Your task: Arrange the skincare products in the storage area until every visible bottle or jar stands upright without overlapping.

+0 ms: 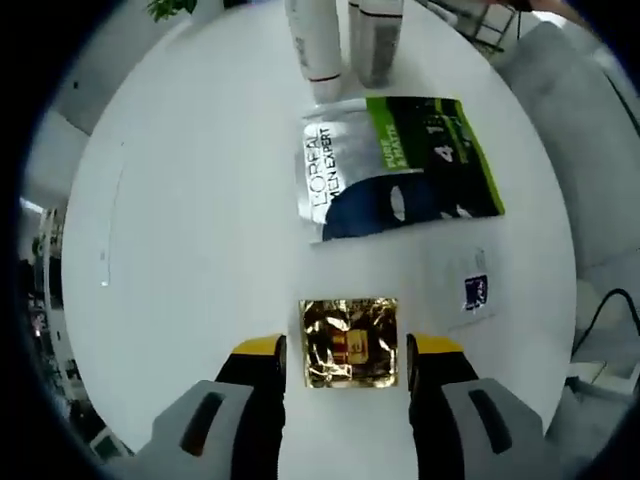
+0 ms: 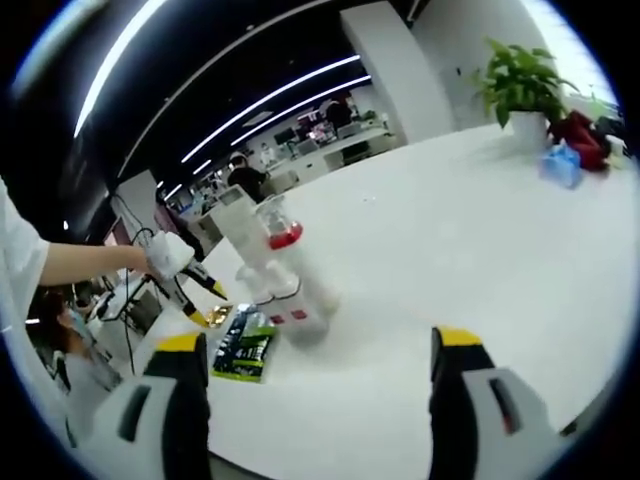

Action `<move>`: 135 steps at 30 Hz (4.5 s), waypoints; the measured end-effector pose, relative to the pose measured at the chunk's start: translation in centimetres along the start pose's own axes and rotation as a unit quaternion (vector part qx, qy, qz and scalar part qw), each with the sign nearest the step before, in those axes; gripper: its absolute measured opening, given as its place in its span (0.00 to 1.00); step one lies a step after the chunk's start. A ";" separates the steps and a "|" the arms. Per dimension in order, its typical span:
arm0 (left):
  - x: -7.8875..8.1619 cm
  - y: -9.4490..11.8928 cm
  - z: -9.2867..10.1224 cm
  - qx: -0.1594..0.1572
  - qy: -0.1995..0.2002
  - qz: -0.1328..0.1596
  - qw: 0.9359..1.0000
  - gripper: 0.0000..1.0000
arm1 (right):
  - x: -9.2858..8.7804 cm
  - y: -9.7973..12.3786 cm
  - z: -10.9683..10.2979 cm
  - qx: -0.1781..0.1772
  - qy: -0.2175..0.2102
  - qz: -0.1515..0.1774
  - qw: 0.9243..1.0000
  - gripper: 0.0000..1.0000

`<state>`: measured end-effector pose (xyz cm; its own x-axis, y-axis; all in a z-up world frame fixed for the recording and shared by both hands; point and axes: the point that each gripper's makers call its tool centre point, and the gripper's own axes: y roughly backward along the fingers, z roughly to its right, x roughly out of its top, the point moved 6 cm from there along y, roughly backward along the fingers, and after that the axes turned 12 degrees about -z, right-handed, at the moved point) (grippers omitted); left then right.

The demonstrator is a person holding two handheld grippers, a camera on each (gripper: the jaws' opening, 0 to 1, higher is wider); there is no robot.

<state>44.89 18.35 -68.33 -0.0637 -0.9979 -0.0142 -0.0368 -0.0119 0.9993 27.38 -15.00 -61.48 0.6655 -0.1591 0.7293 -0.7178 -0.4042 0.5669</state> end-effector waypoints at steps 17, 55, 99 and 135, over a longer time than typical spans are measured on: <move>0.3 -0.8 0.1 -0.014 0.015 -0.011 1.000 0.40 | -0.3 0.3 0.5 -0.005 -0.005 0.003 1.000 0.93; 2.9 0.5 0.8 -0.006 0.058 -0.019 0.998 0.36 | 0.1 0.8 0.4 -0.004 -0.002 0.007 1.000 0.93; 3.0 1.4 1.7 0.011 0.094 0.010 0.996 0.39 | 1.1 0.7 -0.6 0.010 0.017 0.009 1.000 0.93; -1.8 9.1 11.3 0.061 0.418 0.220 0.879 0.72 | 2.5 1.4 -3.3 0.060 0.073 0.017 0.995 0.96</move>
<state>33.42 20.79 -59.66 0.6547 -0.6033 0.4554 -0.3026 0.3430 0.8893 27.34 -12.95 -57.58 0.5985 -0.0459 0.7998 -0.7040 -0.5066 0.4977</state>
